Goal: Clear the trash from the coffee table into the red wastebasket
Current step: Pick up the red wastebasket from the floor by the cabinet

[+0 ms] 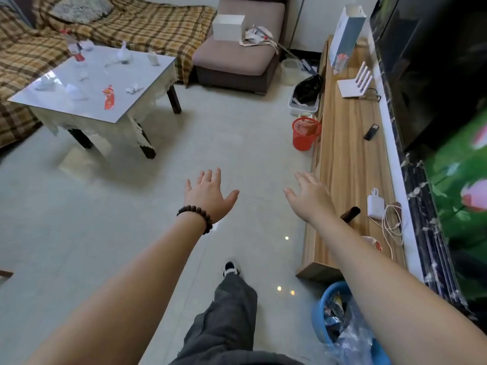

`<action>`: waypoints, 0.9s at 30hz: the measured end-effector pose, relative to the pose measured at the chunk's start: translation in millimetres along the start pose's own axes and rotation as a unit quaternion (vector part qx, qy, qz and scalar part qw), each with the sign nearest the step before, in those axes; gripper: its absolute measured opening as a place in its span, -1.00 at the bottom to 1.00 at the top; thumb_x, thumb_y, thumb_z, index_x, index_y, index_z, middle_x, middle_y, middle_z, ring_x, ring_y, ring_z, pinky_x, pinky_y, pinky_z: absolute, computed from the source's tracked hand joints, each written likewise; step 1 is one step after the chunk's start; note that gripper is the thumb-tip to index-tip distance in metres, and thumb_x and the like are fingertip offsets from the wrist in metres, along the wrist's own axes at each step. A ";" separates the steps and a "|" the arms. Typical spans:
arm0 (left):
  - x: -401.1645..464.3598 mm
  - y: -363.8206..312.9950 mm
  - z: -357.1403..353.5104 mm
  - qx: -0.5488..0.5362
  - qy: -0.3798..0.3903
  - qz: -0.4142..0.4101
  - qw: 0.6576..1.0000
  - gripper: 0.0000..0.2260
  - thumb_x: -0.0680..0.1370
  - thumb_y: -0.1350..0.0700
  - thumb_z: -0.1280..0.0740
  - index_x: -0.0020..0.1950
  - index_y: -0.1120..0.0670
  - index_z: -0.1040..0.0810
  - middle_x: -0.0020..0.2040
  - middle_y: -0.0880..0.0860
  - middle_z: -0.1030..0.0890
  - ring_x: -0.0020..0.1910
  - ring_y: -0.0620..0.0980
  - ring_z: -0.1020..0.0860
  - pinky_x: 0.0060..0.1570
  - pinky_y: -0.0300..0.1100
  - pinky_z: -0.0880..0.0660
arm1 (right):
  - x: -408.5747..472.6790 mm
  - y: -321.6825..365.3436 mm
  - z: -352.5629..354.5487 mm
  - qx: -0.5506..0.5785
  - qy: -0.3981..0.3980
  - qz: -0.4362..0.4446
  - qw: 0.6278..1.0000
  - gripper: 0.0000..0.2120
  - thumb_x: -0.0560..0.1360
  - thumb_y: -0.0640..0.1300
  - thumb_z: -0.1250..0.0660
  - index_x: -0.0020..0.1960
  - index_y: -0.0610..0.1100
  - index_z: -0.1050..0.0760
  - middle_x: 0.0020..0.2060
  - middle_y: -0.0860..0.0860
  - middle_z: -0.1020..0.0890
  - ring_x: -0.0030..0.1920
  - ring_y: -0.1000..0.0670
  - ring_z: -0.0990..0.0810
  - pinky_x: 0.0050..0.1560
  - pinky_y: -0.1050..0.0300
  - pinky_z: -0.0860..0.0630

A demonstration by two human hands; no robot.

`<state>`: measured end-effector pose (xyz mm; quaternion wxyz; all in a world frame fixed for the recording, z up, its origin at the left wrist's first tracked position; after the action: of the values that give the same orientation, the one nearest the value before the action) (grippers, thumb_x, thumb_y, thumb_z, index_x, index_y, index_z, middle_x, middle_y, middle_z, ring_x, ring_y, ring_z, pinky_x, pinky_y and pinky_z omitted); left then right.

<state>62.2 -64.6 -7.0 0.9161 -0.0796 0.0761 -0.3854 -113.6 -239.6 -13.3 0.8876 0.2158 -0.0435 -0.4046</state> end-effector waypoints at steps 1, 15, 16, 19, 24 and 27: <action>15.4 -2.1 -3.7 0.002 0.006 -0.002 1.000 -0.28 0.48 -0.32 0.01 0.53 0.07 -0.03 0.52 0.06 -0.14 0.49 0.02 -0.04 0.40 0.12 0.07 | 14.2 -3.8 -2.5 0.000 -0.002 -0.004 1.000 -0.44 0.56 0.09 -0.15 0.48 -0.13 -0.21 0.51 -0.11 -0.23 0.53 -0.08 -0.11 0.49 -0.11 -0.10; 325.0 -26.4 -23.3 0.018 0.085 -0.044 0.995 -0.29 0.50 -0.31 0.00 0.53 0.07 -0.01 0.52 0.04 -0.14 0.49 0.02 -0.04 0.40 0.11 0.02 | 294.0 -31.1 -5.2 0.020 0.013 -0.119 0.993 -0.47 0.55 0.05 -0.19 0.46 -0.13 -0.27 0.50 -0.09 -0.26 0.51 -0.05 -0.16 0.47 -0.01 -0.16; 344.7 -29.0 -21.3 0.022 0.089 -0.046 0.995 -0.30 0.50 -0.30 0.00 0.53 0.07 -0.02 0.52 0.04 -0.15 0.48 0.02 -0.05 0.40 0.11 0.02 | 308.2 -32.2 -2.6 0.023 0.009 -0.125 0.992 -0.47 0.55 0.05 -0.19 0.46 -0.14 -0.27 0.50 -0.10 -0.26 0.51 -0.05 -0.18 0.47 -0.01 -0.16; 397.0 -41.5 -22.6 0.024 0.103 -0.055 0.993 -0.31 0.51 -0.29 -0.02 0.52 0.07 -0.03 0.51 0.04 -0.16 0.48 0.02 -0.05 0.40 0.11 0.01 | 345.6 -39.3 0.2 0.032 0.010 -0.145 0.989 -0.47 0.55 0.05 -0.19 0.47 -0.12 -0.26 0.50 -0.09 -0.27 0.50 -0.07 -0.19 0.47 -0.04 -0.16; 476.1 -71.7 -34.2 0.033 0.116 -0.079 0.990 -0.32 0.51 -0.28 -0.01 0.52 0.08 -0.03 0.50 0.04 -0.18 0.47 0.02 -0.07 0.39 0.13 -0.01 | 410.9 -62.8 1.8 0.043 0.030 -0.178 0.983 -0.45 0.55 0.06 -0.18 0.48 -0.11 -0.23 0.50 -0.10 -0.24 0.50 -0.09 -0.18 0.47 -0.08 -0.17; 528.7 -91.5 -43.5 0.047 0.122 -0.088 0.988 -0.31 0.52 -0.28 -0.01 0.53 0.08 -0.02 0.51 0.06 -0.17 0.48 0.03 -0.06 0.39 0.13 0.00 | 460.5 -83.8 6.6 0.047 0.026 -0.189 0.981 -0.46 0.55 0.05 -0.17 0.48 -0.09 -0.23 0.51 -0.09 -0.24 0.50 -0.09 -0.18 0.46 -0.05 -0.16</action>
<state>355.5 -511.4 -72.0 0.8651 0.0044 0.1618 -0.4747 134.2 -629.8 -87.3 0.7849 0.2725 0.0018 -0.5564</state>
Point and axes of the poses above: each hand's wrist, its own x-axis towards the middle knuckle, its own z-axis out of the back of the hand, y = z × x, the point moved 9 cm from there along x, towards the middle knuckle
